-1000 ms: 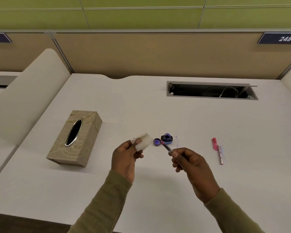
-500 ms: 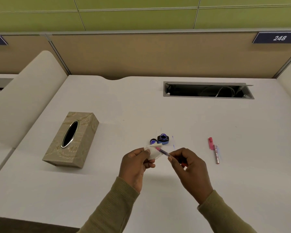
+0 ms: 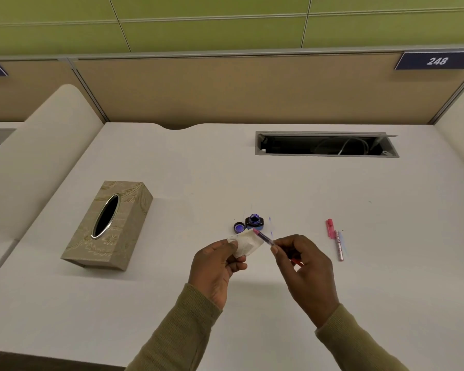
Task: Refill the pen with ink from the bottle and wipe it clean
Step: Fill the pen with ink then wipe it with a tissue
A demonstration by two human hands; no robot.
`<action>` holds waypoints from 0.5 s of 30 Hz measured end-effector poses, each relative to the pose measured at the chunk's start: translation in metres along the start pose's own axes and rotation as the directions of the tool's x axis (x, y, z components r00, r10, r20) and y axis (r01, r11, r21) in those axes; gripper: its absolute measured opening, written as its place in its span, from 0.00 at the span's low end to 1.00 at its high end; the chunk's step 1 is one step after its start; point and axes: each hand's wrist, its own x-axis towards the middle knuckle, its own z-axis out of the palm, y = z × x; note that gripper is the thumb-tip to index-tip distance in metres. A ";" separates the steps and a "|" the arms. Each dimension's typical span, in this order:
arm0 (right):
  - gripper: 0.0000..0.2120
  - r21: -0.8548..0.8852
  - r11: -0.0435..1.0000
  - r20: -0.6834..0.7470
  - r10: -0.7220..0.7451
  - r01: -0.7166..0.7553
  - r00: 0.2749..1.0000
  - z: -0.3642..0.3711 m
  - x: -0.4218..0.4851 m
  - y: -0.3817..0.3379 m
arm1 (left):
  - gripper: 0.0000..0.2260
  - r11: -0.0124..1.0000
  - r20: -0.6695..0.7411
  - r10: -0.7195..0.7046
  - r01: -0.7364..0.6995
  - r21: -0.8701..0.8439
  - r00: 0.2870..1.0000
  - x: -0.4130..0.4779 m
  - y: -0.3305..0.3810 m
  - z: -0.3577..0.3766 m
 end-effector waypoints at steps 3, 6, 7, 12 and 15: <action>0.05 -0.036 0.999 0.028 -0.027 0.028 0.999 0.002 0.000 0.001 | 0.05 1.000 0.010 -0.005 0.005 0.007 1.000 -0.003 -0.003 0.004; 0.06 -0.039 0.999 -0.027 -0.008 0.007 1.000 -0.001 0.002 0.006 | 0.05 1.000 0.023 -0.011 0.011 0.012 1.000 -0.004 -0.005 0.006; 0.06 -0.032 0.999 -0.034 -0.007 0.006 0.999 -0.003 0.003 0.007 | 0.05 1.000 0.023 -0.012 0.012 0.016 1.000 -0.004 -0.006 0.006; 0.06 -0.076 0.996 0.015 -0.045 0.046 0.999 -0.006 0.002 0.008 | 0.05 1.000 0.019 -0.006 0.006 0.027 1.000 -0.006 -0.008 0.009; 0.06 -0.023 1.000 -0.059 0.001 -0.002 0.998 -0.012 0.005 0.010 | 0.05 1.000 0.021 -0.003 0.003 0.024 1.000 -0.007 -0.009 0.010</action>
